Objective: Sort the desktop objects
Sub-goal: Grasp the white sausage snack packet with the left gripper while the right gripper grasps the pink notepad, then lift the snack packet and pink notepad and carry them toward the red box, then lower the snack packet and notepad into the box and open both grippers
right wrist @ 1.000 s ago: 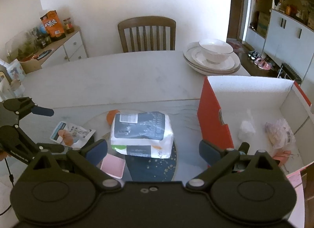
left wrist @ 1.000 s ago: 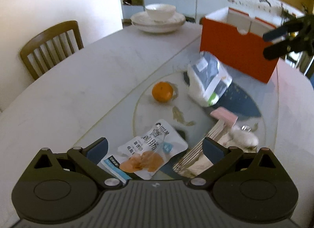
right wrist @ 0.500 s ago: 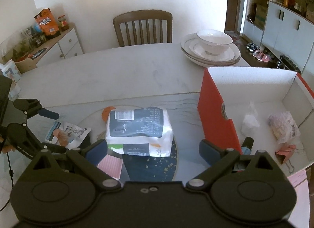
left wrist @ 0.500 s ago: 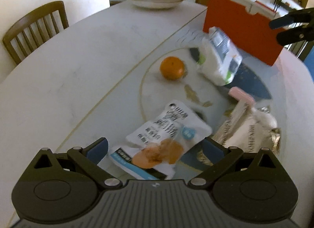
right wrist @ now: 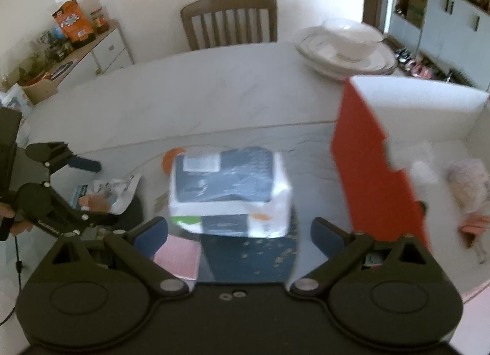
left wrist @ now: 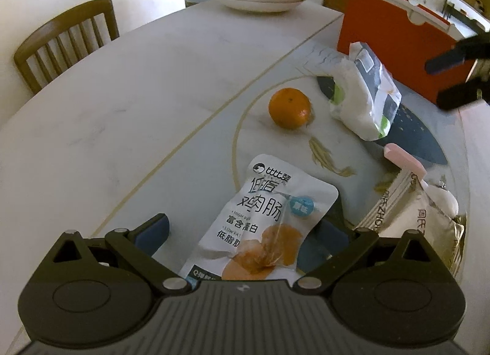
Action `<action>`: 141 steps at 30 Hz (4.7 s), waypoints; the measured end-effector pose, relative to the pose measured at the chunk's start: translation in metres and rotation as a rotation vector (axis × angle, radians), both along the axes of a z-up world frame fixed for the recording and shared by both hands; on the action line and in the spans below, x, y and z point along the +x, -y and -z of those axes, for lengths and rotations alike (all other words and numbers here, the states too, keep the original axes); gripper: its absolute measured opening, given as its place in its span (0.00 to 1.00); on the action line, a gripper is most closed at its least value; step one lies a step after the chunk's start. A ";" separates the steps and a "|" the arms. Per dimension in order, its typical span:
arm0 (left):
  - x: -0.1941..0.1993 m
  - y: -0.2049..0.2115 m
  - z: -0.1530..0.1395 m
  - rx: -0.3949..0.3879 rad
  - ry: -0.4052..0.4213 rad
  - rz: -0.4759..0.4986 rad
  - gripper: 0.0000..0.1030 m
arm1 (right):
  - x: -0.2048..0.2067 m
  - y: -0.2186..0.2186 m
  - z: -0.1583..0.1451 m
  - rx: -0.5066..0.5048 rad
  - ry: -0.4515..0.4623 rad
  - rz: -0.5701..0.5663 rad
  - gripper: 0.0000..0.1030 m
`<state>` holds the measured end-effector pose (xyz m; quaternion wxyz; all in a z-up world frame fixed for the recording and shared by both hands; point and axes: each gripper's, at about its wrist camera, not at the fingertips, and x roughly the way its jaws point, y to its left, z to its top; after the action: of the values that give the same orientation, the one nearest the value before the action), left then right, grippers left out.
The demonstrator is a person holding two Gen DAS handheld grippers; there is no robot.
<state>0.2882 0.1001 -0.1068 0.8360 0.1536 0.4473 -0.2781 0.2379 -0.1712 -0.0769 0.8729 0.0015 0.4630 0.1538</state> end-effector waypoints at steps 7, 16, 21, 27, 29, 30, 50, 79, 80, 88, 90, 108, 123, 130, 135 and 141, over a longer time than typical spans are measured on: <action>-0.003 0.000 0.000 -0.016 0.027 -0.035 0.96 | -0.004 -0.032 0.023 -0.020 -0.040 -0.070 0.91; -0.005 0.000 0.002 -0.025 0.041 -0.060 0.96 | 0.003 -0.044 0.042 -0.028 -0.096 -0.048 0.78; -0.007 -0.001 0.002 -0.031 0.051 -0.065 0.91 | 0.002 -0.050 0.048 -0.073 -0.087 -0.055 0.71; -0.009 0.001 -0.002 -0.037 0.065 -0.070 0.70 | -0.004 -0.059 0.049 -0.147 -0.056 -0.091 0.51; -0.009 0.002 -0.003 -0.038 0.067 -0.076 0.63 | -0.006 -0.059 0.049 -0.155 -0.051 -0.100 0.46; -0.008 0.001 -0.004 -0.038 0.067 -0.079 0.61 | -0.007 -0.059 0.049 -0.155 -0.050 -0.101 0.44; -0.030 0.010 -0.017 -0.041 0.052 -0.159 0.57 | -0.026 -0.022 0.032 -0.096 -0.029 -0.032 0.39; -0.114 0.102 -0.100 -0.091 0.124 -0.151 0.57 | -0.081 0.056 -0.039 -0.018 0.119 0.015 0.39; -0.117 0.108 -0.102 -0.092 0.127 -0.149 0.57 | -0.082 0.060 -0.042 -0.011 0.122 0.016 0.39; -0.125 0.148 -0.124 -0.127 0.146 -0.137 0.57 | -0.085 0.091 -0.061 -0.001 0.154 0.002 0.39; -0.125 0.159 -0.130 -0.137 0.148 -0.131 0.57 | -0.084 0.099 -0.065 0.003 0.161 0.001 0.39; -0.097 0.265 -0.151 -0.183 0.157 -0.082 0.57 | -0.058 0.185 -0.081 0.008 0.206 0.035 0.39; -0.053 0.344 -0.147 -0.165 0.150 -0.069 0.57 | -0.027 0.254 -0.082 0.011 0.227 0.066 0.39; -0.024 0.368 -0.133 -0.139 0.126 -0.097 0.57 | -0.010 0.266 -0.074 -0.016 0.225 0.056 0.39; -0.002 0.381 -0.120 -0.126 0.088 -0.136 0.57 | 0.003 0.269 -0.063 -0.049 0.211 0.040 0.39; 0.022 0.389 -0.107 -0.102 0.050 -0.166 0.57 | 0.017 0.266 -0.045 -0.084 0.174 0.010 0.39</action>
<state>0.3102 -0.2887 0.0001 0.8737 0.0804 0.4229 -0.2265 0.2545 -0.4369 -0.0320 0.9099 -0.0462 0.3914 0.1291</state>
